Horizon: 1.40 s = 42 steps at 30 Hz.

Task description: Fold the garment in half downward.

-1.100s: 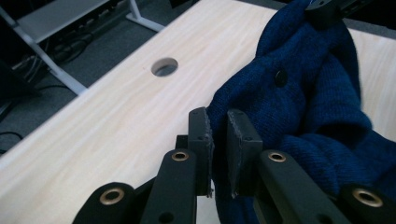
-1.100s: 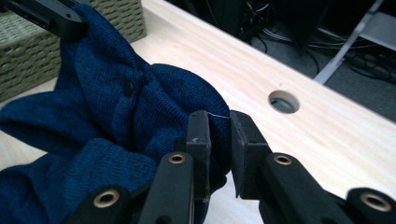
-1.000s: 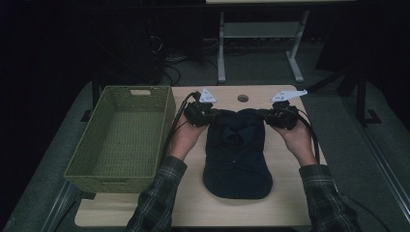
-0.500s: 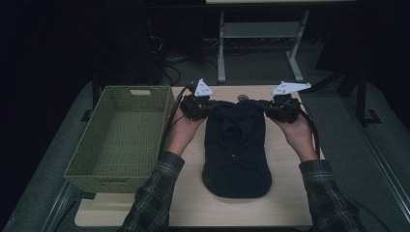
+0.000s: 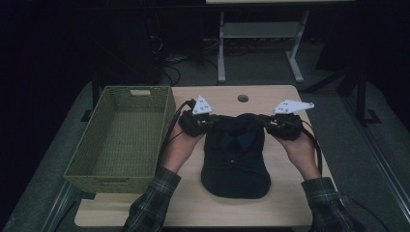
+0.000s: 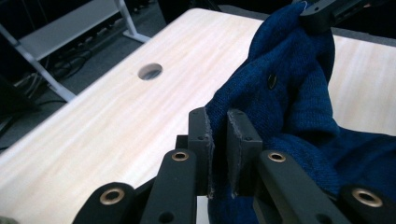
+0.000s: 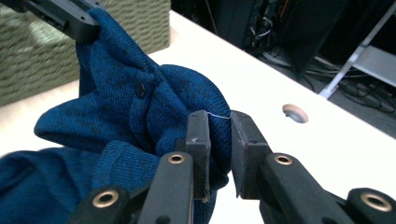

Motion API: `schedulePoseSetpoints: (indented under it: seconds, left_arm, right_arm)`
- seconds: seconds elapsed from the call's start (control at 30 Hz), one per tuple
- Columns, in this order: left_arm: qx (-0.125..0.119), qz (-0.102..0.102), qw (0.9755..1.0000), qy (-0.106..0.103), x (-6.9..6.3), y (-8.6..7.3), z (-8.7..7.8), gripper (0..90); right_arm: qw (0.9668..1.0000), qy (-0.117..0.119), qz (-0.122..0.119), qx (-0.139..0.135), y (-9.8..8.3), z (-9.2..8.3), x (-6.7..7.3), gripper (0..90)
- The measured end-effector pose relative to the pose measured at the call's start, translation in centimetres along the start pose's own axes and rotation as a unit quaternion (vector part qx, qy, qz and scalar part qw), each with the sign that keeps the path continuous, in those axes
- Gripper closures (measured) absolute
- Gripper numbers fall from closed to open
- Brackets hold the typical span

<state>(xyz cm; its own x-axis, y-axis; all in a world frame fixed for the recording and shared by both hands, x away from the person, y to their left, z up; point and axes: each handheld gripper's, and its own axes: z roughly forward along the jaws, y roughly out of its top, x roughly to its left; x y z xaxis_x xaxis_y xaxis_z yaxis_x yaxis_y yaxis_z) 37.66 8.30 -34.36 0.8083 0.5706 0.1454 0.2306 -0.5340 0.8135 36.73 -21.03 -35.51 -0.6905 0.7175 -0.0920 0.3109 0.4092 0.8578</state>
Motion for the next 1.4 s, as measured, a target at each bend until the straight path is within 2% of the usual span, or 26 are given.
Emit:
schedulePoseSetpoints:
  seconds: [0.17,0.3,0.33,0.43,0.6,0.7,0.8,0.93,1.03,1.17,1.4]
  left_arm:
    - [0.000,-0.010,0.9999,-0.013,-0.6,-0.7,-0.3,81.3]
    - [-0.003,-0.006,1.0000,-0.006,0.0,0.2,-0.4,81.4]
    - [-0.008,-0.005,0.9999,-0.004,0.3,0.5,-0.3,81.4]
    - [-0.019,-0.004,0.9998,0.006,1.3,1.9,-0.5,81.4]
    - [-0.046,0.005,0.9986,0.026,3.0,5.2,-1.5,81.4]
    - [-0.055,0.009,0.9981,0.028,2.9,5.9,-2.1,81.3]
    - [-0.047,0.014,0.9986,0.020,1.8,4.6,-1.9,81.0]
    - [-0.036,0.004,0.9993,0.003,0.6,2.0,-1.3,80.9]
    - [-0.024,0.002,0.9997,-0.006,-0.3,0.6,-1.2,80.9]
    - [-0.020,-0.005,0.9997,-0.015,-1.3,-0.5,-1.6,80.7]
    - [-0.024,-0.004,0.9992,-0.030,-2.8,-1.6,-3.0,79.9]
  right_arm:
    - [0.9999,0.011,0.011,0.005,-1.2,-0.3,0.9,77.9]
    - [1.0000,0.004,0.006,0.001,-0.8,-0.4,1.0,78.0]
    - [1.0000,0.003,0.007,0.004,-0.5,-0.3,0.7,78.0]
    - [0.9999,-0.003,0.011,-0.008,0.7,-0.3,-0.2,78.0]
    - [0.9994,-0.018,0.006,-0.028,3.9,-0.4,-2.0,78.0]
    - [0.9986,-0.028,0.003,-0.046,5.3,-1.1,-2.4,77.9]
    - [0.9986,-0.027,-0.003,-0.045,4.7,-1.3,-1.8,77.9]
    - [0.9994,-0.022,-0.010,-0.027,2.2,-0.8,-0.5,77.9]
    - [0.9997,-0.017,-0.008,-0.015,0.6,-0.5,0.5,77.9]
    - [0.9998,-0.013,-0.010,-0.010,-0.6,-0.7,1.8,77.6]
    - [0.9999,0.003,-0.010,-0.011,-1.6,-2.0,3.7,76.6]
